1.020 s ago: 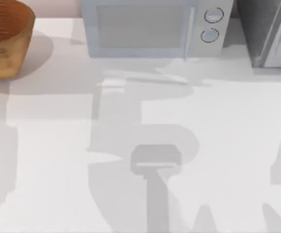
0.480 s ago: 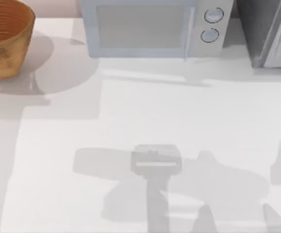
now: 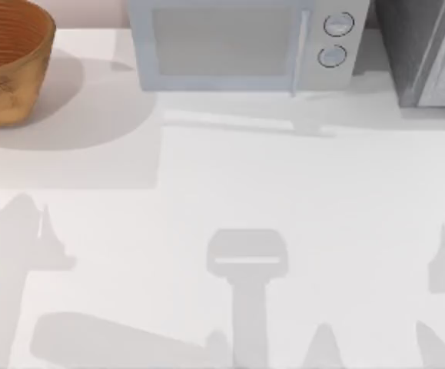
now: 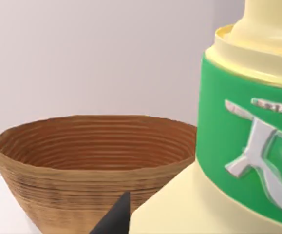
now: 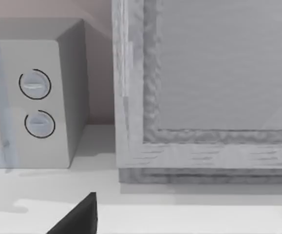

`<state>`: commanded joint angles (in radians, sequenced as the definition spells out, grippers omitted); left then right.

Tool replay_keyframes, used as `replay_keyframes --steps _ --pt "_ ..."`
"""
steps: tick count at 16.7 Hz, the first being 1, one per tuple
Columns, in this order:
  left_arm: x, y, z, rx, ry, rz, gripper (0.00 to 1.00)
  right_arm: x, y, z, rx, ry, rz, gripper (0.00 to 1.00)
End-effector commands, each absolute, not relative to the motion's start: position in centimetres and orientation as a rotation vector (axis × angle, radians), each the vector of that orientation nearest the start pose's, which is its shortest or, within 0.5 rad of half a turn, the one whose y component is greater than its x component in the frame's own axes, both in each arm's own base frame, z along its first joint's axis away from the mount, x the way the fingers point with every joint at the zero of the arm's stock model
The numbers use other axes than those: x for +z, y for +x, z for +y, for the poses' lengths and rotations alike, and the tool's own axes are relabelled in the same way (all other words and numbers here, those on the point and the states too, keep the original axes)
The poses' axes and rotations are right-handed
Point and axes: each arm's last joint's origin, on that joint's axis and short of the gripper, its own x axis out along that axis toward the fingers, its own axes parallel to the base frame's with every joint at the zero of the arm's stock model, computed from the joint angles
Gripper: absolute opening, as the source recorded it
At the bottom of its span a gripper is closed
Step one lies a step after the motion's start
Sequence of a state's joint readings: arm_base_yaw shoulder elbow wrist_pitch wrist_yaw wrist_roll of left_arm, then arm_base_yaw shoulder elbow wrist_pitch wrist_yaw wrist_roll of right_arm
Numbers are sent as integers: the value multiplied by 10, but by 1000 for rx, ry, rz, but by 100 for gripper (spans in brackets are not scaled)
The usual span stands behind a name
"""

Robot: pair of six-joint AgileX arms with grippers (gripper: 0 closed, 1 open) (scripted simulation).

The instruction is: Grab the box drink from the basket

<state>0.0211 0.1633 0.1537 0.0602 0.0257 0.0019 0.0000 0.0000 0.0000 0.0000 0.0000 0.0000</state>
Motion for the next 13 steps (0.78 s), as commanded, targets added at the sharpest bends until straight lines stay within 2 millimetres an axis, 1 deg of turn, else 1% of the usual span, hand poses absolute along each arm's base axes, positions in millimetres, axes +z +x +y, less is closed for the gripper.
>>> replay_keyframes --steps 2,3,5,11,13 --pt "179 106 0 -2 0 -24 0 160 106 -1 0 0 0 100" --pt "170 106 -1 -1 0 -12 0 160 106 -1 0 0 0 100" --pt "160 106 -1 0 0 0 0 160 106 -1 0 0 0 100" --pt "160 106 -1 3 2 3 0 160 106 -1 0 0 0 100" --pt "163 108 -1 19 3 -2 0 160 106 -1 0 0 0 100"
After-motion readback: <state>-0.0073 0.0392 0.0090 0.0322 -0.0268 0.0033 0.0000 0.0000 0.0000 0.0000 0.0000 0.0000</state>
